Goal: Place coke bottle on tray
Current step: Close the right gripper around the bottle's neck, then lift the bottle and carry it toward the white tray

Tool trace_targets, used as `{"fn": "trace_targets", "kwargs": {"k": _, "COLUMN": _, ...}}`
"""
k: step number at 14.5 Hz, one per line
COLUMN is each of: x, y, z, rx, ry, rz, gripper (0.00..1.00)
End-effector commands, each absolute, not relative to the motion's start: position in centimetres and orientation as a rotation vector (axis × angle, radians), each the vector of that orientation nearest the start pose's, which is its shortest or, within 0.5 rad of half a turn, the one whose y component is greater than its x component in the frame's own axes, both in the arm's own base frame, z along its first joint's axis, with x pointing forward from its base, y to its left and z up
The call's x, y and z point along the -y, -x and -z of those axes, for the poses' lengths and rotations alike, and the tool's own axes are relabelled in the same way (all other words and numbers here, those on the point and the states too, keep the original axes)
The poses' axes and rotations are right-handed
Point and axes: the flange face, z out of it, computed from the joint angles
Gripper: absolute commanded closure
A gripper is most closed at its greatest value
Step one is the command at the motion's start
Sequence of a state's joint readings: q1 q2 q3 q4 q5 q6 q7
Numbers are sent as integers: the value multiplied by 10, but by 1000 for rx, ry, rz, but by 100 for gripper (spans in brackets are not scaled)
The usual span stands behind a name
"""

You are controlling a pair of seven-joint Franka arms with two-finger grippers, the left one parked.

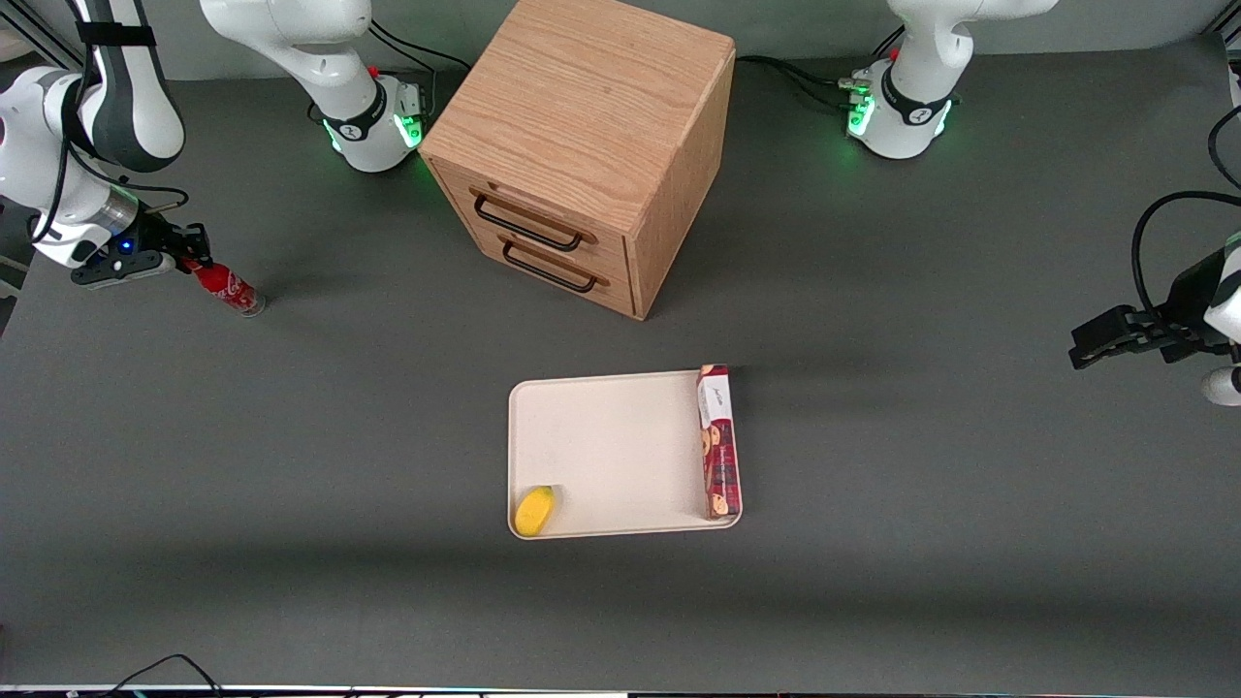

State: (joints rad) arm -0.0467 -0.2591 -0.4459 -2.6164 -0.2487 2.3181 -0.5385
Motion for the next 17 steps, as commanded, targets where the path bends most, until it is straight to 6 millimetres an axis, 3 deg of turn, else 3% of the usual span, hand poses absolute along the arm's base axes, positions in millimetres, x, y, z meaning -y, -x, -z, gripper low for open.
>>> {"fn": "trace_targets", "kwargs": {"k": 1, "x": 194, "y": -362, "z": -332, "rx": 432, "ry": 3151, "rz": -98, "gripper": 100}}
{"fn": "trace_targets", "kwargs": {"k": 3, "x": 196, "y": -368, "z": -351, "rx": 431, "ry": 3151, "rz": -115, "gripper": 100}}
{"fn": "trace_targets", "kwargs": {"k": 5, "x": 193, "y": -388, "z": -389, "rx": 451, "ry": 3156, "rz": -166, "gripper": 100}}
{"fn": "trace_targets", "kwargs": {"k": 7, "x": 176, "y": -415, "z": -443, "rx": 508, "ry": 3176, "rz": -159, "gripper": 100}}
{"fn": "trace_targets", "kwargs": {"k": 10, "x": 131, "y": -456, "z": -548, "rx": 541, "ry": 3129, "rz": -105, "gripper": 100}}
{"fn": "trace_targets", "kwargs": {"k": 12, "x": 83, "y": -483, "z": -606, "rx": 571, "ry": 3095, "rz": -87, "gripper": 100}}
{"fn": "trace_targets", "kwargs": {"k": 14, "x": 30, "y": -511, "z": -648, "rx": 516, "ry": 3088, "rz": -105, "gripper": 100}}
{"fn": "trace_targets", "kwargs": {"k": 15, "x": 0, "y": -524, "z": -662, "rx": 483, "ry": 3099, "rz": -109, "gripper": 100}}
{"fn": "trace_targets", "kwargs": {"k": 17, "x": -71, "y": -546, "z": -671, "rx": 395, "ry": 3107, "rz": -121, "gripper": 100}}
